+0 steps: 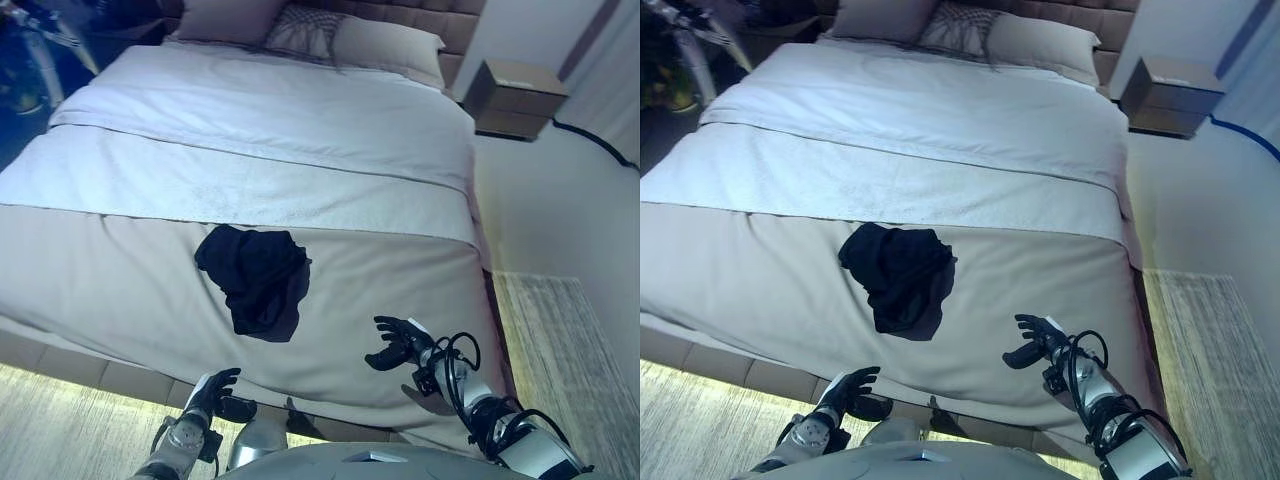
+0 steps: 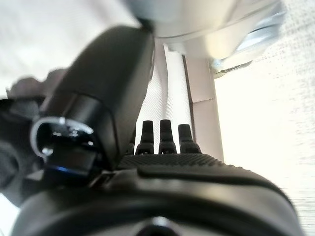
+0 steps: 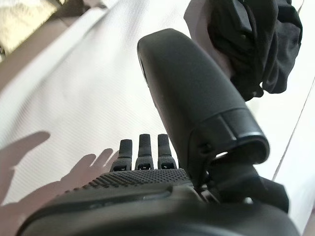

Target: Pick up the clothes from the bed and place them into the basket

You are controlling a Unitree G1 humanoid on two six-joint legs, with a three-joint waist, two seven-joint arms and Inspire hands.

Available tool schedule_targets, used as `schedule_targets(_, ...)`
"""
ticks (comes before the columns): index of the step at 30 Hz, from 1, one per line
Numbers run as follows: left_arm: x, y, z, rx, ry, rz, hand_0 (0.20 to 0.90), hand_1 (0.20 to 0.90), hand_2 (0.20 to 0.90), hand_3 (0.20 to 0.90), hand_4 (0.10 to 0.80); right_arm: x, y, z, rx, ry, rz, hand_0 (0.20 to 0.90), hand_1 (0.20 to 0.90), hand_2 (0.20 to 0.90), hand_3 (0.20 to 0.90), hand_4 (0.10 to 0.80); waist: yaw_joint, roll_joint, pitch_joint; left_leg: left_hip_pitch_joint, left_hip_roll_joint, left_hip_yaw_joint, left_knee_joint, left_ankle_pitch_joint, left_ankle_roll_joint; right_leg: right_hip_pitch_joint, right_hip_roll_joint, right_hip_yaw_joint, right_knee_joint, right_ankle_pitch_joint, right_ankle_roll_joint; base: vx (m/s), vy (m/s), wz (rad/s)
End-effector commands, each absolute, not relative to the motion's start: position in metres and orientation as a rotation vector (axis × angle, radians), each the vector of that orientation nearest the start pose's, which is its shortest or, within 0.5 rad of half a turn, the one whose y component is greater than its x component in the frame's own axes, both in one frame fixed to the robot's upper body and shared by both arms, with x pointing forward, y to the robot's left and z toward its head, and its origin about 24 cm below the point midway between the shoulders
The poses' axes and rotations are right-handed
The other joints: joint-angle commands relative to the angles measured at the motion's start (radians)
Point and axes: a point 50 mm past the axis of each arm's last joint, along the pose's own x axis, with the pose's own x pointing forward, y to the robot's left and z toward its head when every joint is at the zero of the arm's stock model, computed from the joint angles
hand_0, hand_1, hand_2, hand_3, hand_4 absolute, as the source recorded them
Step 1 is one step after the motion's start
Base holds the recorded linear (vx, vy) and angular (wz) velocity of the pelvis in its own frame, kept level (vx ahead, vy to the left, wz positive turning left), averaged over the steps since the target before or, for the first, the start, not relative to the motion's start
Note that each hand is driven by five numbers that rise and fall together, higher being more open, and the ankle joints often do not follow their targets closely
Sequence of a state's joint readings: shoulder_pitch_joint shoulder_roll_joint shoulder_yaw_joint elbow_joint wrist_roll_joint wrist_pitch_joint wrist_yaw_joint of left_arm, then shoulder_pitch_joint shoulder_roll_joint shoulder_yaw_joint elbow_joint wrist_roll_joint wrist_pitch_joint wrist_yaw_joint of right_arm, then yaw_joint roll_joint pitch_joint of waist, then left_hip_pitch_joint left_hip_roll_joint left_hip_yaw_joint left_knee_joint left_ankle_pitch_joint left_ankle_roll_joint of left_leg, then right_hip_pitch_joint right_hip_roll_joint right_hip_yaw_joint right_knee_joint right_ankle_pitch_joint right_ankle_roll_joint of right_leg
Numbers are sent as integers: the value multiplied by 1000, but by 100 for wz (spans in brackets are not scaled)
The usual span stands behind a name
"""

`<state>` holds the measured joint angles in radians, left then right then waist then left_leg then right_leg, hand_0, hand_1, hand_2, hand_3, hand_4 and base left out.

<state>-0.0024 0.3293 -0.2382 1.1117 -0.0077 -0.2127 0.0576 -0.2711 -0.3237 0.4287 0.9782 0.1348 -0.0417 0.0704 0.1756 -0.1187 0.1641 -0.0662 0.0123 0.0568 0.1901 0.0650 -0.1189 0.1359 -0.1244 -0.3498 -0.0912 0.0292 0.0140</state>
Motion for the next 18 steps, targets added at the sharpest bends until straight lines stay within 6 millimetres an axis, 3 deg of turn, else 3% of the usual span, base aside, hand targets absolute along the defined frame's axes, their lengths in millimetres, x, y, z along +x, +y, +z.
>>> schedule_targets(1,150,219,-132,484,780,-179,900,900,900,900,800,263,-200,-67,-436,567,243,900,900,900,900,800,-32,37,-20,18,217,151,-66,69,2,-2,-3,38,119,-41,56,154,368,34)
schedule_targets(2,152,217,-132,478,777,-185,900,900,900,900,800,261,-201,-68,-463,563,247,900,900,900,900,800,-41,47,-28,42,234,167,-114,76,1,3,-13,30,121,-45,61,168,339,53)
schedule_targets(4,159,215,-129,476,758,-213,900,900,900,900,800,259,-204,-68,-527,555,256,900,900,900,900,800,-43,58,-36,47,228,168,-155,63,0,10,-39,29,133,-52,72,174,321,46)
schedule_targets(8,175,211,-120,515,708,-301,900,900,900,900,800,260,-206,-65,-739,499,251,900,900,900,900,800,-39,62,-45,73,151,177,-165,4,29,-17,-120,17,199,-29,129,160,243,3)
schedule_targets(9,178,216,-117,520,707,-281,900,900,900,900,800,266,-203,-60,-810,458,255,900,900,900,900,800,-34,68,-33,83,135,178,-174,-11,43,-59,-146,1,265,8,140,112,142,-4)
schedule_targets(10,180,221,-115,522,710,-261,900,900,900,900,800,272,-199,-56,-844,432,258,900,900,900,900,800,-34,69,-22,97,124,179,-190,-18,52,-93,-147,4,308,8,146,94,114,6)
schedule_targets(11,181,226,-113,523,713,-245,900,900,900,900,800,277,-197,-52,-870,407,251,900,900,900,900,800,-37,70,-18,99,119,176,-202,-20,57,-126,-137,12,322,20,148,5,-58,13)
schedule_targets(12,190,233,-107,548,680,-234,900,900,900,900,800,296,-187,-34,-936,312,205,900,900,900,900,800,-54,63,12,91,114,151,-213,-34,62,-220,-82,51,312,14,144,-73,-128,12)
schedule_targets(14,209,240,-94,556,631,-192,900,900,900,900,800,323,-184,-5,-986,211,156,900,900,900,900,800,-55,58,48,43,131,138,-212,-22,58,-264,-61,75,301,3,132,-245,-168,26)
schedule_targets(16,234,242,-81,517,590,-109,900,900,900,900,800,358,-181,41,-1071,42,64,900,900,900,900,800,-27,36,108,-71,114,109,-168,-10,63,-278,-21,76,253,-12,104,-329,-252,64)
schedule_targets(18,236,241,-80,537,580,-129,900,900,900,900,800,367,-182,59,-1116,-34,41,900,900,900,900,800,-9,29,128,-118,115,96,-142,-5,58,-301,-11,72,247,-8,94,-137,-140,54)
